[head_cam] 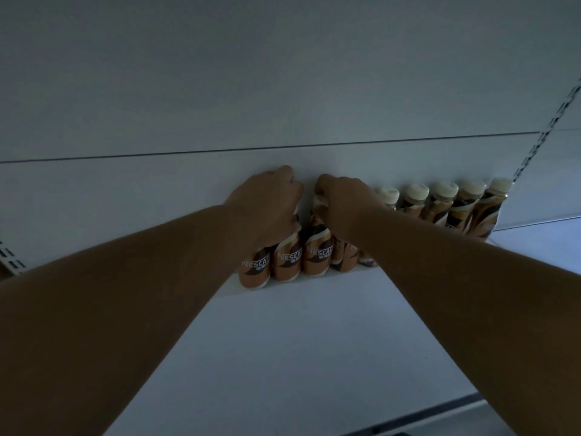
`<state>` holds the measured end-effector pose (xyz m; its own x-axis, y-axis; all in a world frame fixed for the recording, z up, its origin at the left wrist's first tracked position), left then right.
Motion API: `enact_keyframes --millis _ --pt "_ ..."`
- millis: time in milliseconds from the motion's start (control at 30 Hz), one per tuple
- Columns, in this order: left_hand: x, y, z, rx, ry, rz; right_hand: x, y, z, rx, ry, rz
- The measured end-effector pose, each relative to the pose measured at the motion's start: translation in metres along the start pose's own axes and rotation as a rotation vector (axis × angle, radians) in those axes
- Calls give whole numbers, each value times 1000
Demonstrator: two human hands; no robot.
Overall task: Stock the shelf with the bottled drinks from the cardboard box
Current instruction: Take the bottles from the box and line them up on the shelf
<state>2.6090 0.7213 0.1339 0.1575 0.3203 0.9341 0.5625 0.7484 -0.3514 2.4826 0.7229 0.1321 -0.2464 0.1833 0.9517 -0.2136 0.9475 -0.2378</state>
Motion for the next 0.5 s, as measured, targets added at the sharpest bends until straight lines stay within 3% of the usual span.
enact_keyframes --millis 500 --pt "1 1 9 34 -24 -9 4 -1 -3 -33 7 -15"
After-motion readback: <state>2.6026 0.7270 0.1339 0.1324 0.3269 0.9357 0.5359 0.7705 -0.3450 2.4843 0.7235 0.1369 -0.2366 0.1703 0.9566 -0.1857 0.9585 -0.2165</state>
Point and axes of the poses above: each hand's wrist, its own y-axis away from the middle knuckle, its own x-axis out of the back of the hand, z = x × y, the point moved 5 cm from there along -y, towards the middle knuckle, and after that the axes turned 2 degrees about -z, right-handed, at the moved point
